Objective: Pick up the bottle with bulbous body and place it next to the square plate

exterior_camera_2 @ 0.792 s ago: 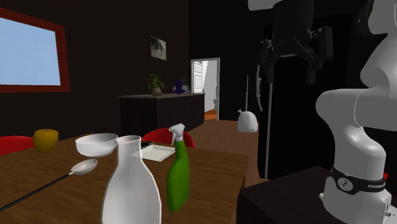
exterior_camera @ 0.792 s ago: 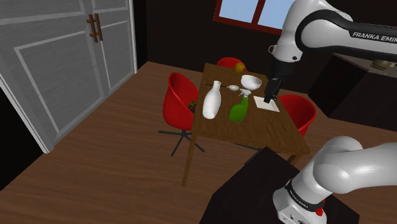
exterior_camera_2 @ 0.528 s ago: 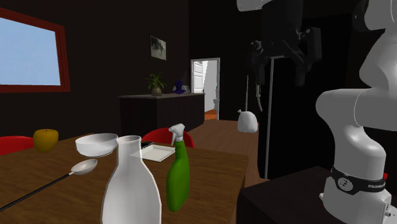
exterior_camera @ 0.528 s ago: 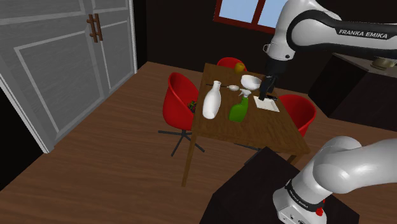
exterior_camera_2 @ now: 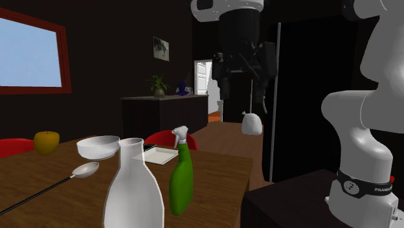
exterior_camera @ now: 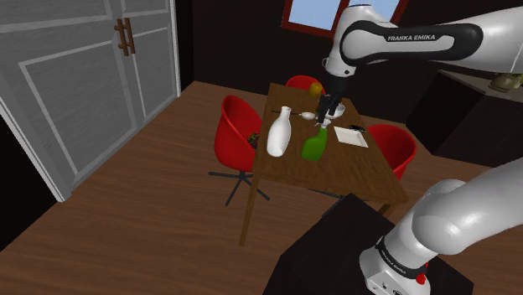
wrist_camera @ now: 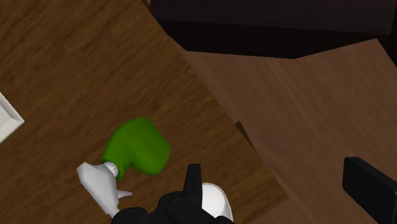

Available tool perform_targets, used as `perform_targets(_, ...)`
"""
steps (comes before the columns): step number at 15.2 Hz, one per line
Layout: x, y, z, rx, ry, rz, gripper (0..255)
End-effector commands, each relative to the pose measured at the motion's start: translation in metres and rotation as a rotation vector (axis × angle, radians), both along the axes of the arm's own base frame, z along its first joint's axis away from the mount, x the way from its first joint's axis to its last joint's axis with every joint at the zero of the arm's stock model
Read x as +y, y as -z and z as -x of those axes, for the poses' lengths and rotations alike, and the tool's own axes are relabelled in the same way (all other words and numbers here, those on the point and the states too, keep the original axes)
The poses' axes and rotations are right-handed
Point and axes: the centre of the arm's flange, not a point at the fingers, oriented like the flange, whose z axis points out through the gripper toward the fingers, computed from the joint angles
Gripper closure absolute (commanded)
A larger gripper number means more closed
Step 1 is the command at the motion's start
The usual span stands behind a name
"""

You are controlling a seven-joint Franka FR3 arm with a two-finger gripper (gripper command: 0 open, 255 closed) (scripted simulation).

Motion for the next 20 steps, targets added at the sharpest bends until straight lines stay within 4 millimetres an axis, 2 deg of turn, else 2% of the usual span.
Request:
perform_targets(1, -0.006, 0.008, -0.025, -0.003, -0.007, -0.004, 0)
perform_targets(16, -0.039, 0.057, -0.211, -0.025, -0.058, -0.034, 0)
perform_targets(17, -0.040, 0.059, -0.216, -0.026, -0.059, -0.035, 0)
perform_targets(20, -0.040, 0.074, -0.215, -0.026, -0.059, -0.035, 0)
